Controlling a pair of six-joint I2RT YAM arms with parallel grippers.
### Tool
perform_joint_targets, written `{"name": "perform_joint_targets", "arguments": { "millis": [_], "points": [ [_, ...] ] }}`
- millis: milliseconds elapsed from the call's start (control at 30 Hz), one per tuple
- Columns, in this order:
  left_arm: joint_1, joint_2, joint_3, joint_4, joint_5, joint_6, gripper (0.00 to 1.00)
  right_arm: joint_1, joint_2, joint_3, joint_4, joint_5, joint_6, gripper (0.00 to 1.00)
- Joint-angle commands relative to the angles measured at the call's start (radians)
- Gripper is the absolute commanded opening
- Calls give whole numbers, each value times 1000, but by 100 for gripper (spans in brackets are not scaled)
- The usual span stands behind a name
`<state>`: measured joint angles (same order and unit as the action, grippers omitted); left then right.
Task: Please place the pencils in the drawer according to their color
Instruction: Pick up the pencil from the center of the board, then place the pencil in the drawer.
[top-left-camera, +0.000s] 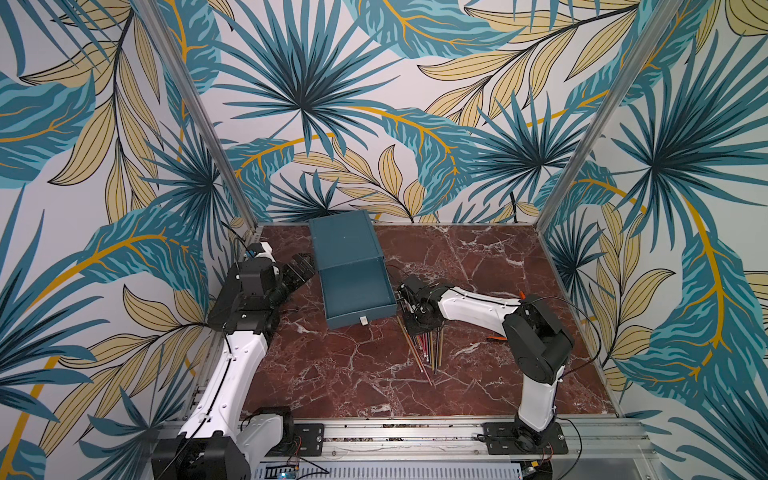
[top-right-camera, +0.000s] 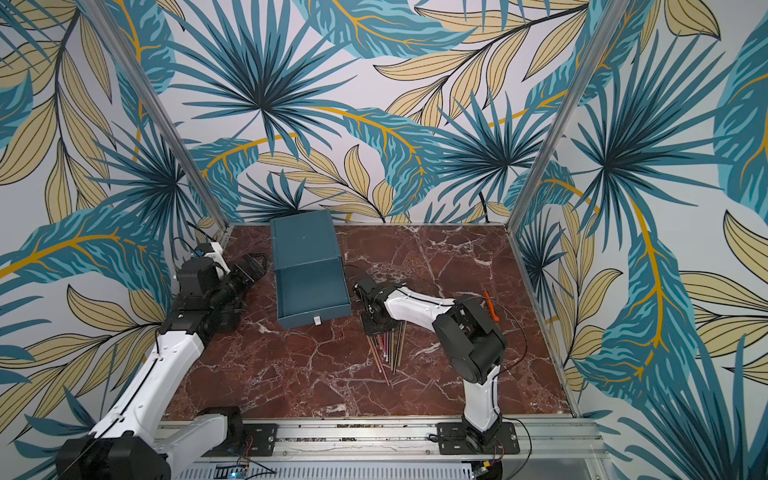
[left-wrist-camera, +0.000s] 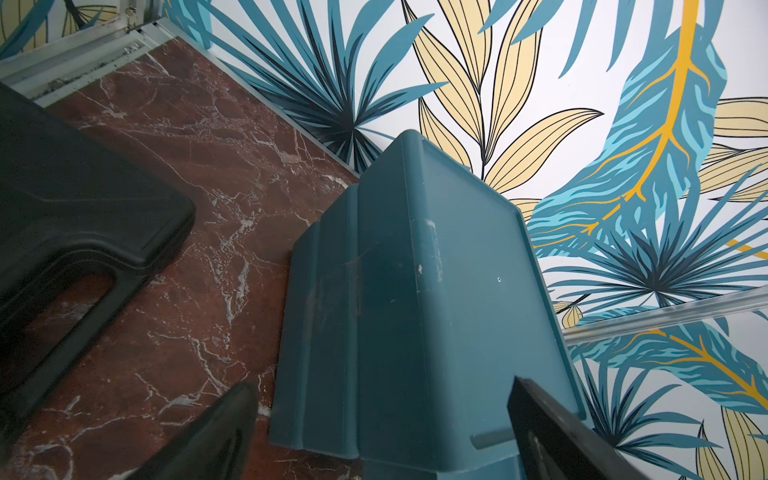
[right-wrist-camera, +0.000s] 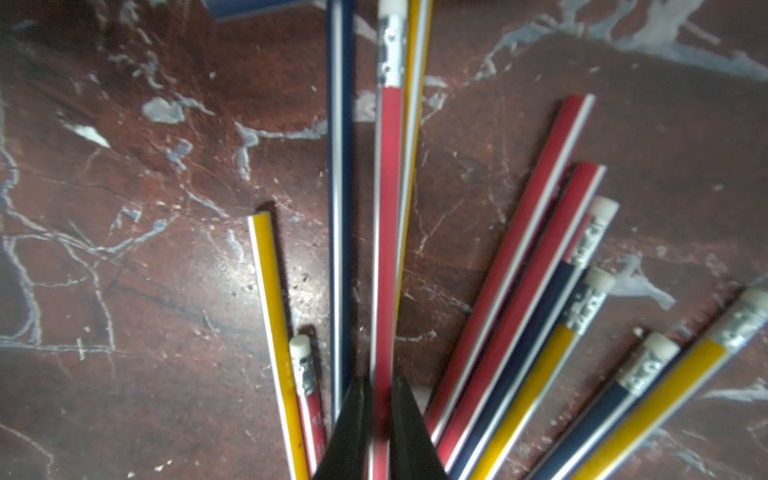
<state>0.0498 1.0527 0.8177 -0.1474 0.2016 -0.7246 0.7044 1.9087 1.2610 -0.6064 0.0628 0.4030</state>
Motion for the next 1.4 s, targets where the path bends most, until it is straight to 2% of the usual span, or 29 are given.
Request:
{"name": "perform_joint_targets", "arguments": {
  "millis": [0, 333, 400, 533, 767, 1000, 1367],
  "points": [
    [18, -21, -15, 5, -1, 13, 100, -5, -50, -21, -12, 15, 9, 13],
    [18, -23, -14, 4, -1, 14, 100, -5, -101, -29, -61, 5, -1, 12],
    [17, -24, -14, 3, -1, 14, 100, -5, -118, -31, -80, 5, -1, 10],
    [17, -28, -12, 2, -4, 16, 100, -5, -191, -35, -114, 8, -5, 3],
    [18, -36, -12, -3, -11, 15, 100, -3, -366, 12, -172, 37, -47, 0],
    [18, -57, -21, -7, -22, 6, 100, 3, -427, 186, -218, -14, -159, 0],
    [17, -82, -31, -25, -46, 22, 100, 80, -250, 539, -236, -62, -323, 0]
  ]
}}
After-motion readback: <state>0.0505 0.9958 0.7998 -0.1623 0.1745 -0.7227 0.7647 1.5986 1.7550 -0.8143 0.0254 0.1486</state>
